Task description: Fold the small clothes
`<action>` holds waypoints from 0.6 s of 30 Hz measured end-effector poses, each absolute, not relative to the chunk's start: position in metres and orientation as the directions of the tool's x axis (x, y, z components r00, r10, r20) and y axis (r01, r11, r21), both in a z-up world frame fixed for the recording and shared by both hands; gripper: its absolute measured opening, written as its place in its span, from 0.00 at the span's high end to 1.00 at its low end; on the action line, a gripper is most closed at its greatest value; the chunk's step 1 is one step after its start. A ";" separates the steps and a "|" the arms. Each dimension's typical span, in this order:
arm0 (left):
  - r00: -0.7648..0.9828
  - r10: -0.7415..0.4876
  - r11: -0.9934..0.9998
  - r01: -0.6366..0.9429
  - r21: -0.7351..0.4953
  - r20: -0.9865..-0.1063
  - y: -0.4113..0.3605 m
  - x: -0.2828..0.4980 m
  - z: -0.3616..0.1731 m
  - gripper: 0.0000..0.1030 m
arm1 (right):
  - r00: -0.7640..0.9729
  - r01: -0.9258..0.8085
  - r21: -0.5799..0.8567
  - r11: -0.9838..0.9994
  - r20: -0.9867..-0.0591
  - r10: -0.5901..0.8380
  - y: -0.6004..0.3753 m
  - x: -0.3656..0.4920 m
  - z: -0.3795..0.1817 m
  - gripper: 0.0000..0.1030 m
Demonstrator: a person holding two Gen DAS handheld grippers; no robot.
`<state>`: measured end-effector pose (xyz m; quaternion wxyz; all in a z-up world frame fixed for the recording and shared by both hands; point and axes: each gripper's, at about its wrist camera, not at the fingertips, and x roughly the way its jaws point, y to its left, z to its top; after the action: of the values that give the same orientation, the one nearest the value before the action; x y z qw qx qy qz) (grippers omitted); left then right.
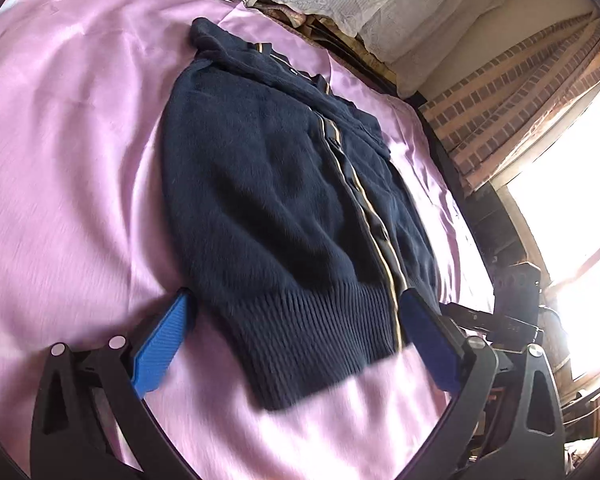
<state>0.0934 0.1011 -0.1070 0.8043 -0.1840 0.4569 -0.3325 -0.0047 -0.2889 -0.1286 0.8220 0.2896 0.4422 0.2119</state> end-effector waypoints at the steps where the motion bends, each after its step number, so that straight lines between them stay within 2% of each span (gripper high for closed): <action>1: 0.361 -0.703 0.711 0.370 -0.598 -0.613 0.099 0.095 -0.107 0.05 | 0.534 -0.093 0.667 0.739 -0.593 0.602 -0.287 -0.003 -0.130 0.66; 6: 0.339 -0.756 0.654 0.405 -0.639 -0.560 0.103 0.083 -0.106 0.07 | 0.599 -0.122 0.637 0.762 -0.565 0.568 -0.279 -0.005 -0.130 0.73; 8: 0.331 -0.769 0.640 0.416 -0.646 -0.548 0.103 0.079 -0.106 0.10 | 0.601 -0.106 0.659 0.745 -0.554 0.576 -0.285 -0.006 -0.133 0.81; 10: 0.322 -0.783 0.622 0.420 -0.661 -0.532 0.104 0.076 -0.107 0.19 | 0.600 -0.106 0.672 0.733 -0.545 0.586 -0.288 -0.004 -0.135 0.81; 12: 0.273 -0.829 0.559 0.404 -0.724 -0.488 0.106 0.077 -0.112 0.42 | 0.599 -0.107 0.670 0.735 -0.547 0.585 -0.289 -0.003 -0.136 0.80; 14: 0.254 -0.841 0.540 0.376 -0.753 -0.477 0.109 0.080 -0.119 0.49 | 0.597 -0.112 0.680 0.725 -0.537 0.596 -0.291 -0.003 -0.137 0.79; 17: 0.261 -0.846 0.532 0.347 -0.772 -0.465 0.112 0.082 -0.122 0.53 | 0.598 -0.108 0.697 0.709 -0.524 0.607 -0.296 -0.003 -0.139 0.79; 18: 0.266 -0.847 0.530 0.335 -0.779 -0.461 0.113 0.083 -0.124 0.58 | 0.599 -0.108 0.698 0.708 -0.523 0.607 -0.297 -0.003 -0.139 0.79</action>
<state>0.0829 0.1132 -0.1236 0.7450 -0.2792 0.4581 -0.3965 -0.0033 -0.2966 -0.1389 0.8361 0.3168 0.3936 0.2137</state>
